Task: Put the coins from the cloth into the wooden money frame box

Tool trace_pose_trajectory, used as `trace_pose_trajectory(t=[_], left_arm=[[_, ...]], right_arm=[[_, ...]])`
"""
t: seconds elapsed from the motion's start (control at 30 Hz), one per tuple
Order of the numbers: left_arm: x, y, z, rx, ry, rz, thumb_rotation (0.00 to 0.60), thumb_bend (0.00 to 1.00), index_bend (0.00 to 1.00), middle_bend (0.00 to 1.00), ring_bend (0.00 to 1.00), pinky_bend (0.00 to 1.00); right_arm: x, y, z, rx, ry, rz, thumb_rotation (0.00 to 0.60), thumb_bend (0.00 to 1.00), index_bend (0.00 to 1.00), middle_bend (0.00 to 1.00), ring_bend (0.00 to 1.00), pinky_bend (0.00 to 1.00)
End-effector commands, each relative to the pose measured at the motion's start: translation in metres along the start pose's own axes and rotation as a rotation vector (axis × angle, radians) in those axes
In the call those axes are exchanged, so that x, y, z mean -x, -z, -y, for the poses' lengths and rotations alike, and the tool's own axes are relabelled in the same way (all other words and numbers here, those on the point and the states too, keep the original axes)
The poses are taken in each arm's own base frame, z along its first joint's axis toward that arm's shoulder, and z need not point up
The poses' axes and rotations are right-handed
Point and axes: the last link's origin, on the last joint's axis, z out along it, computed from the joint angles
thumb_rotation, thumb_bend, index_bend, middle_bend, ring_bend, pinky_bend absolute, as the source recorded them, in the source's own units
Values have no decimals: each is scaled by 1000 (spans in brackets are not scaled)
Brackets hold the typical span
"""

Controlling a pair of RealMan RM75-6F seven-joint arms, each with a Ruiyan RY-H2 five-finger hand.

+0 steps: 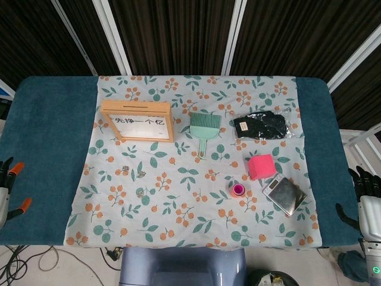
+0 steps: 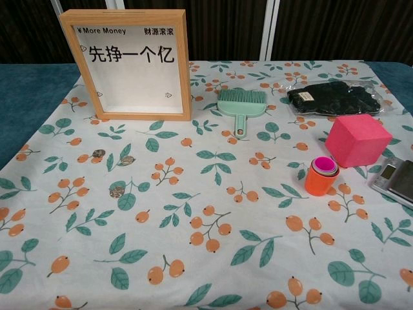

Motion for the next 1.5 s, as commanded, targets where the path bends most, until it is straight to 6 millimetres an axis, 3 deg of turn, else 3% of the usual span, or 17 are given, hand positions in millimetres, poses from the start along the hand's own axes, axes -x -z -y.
trace_pose_trajectory(t=[0.03, 0.43, 0.63, 1.0, 1.3, 1.5], left_arm=[[0, 0, 0, 2, 1, -1, 600, 207, 140, 0, 0, 0], [5, -2, -3, 14, -5, 13, 600, 218, 141, 0, 0, 0], [7, -6, -16, 109, 29, 37, 600, 218, 158, 0, 0, 0], [29, -46, -77, 435, -4, 140, 600, 223, 214, 2, 0, 0], [75, -56, -116, 583, -56, 253, 600, 267, 261, 14, 0, 0], [90, -63, -139, 614, -23, 226, 600, 315, 303, 17, 0, 0]], right_arm=[[0, 0, 0, 2, -1, -1, 600, 395, 90, 26, 0, 0], [0, 0, -1, 15, -6, -1, 600, 395, 90, 26, 0, 0], [0, 2, -1, 16, -6, 0, 600, 394, 90, 26, 0, 0], [-1, 3, -1, 27, -7, -7, 600, 394, 90, 26, 0, 0], [-2, 2, -1, 29, -8, -10, 600, 394, 89, 26, 0, 0], [-2, 3, -3, 35, -9, -12, 600, 395, 90, 26, 0, 0]])
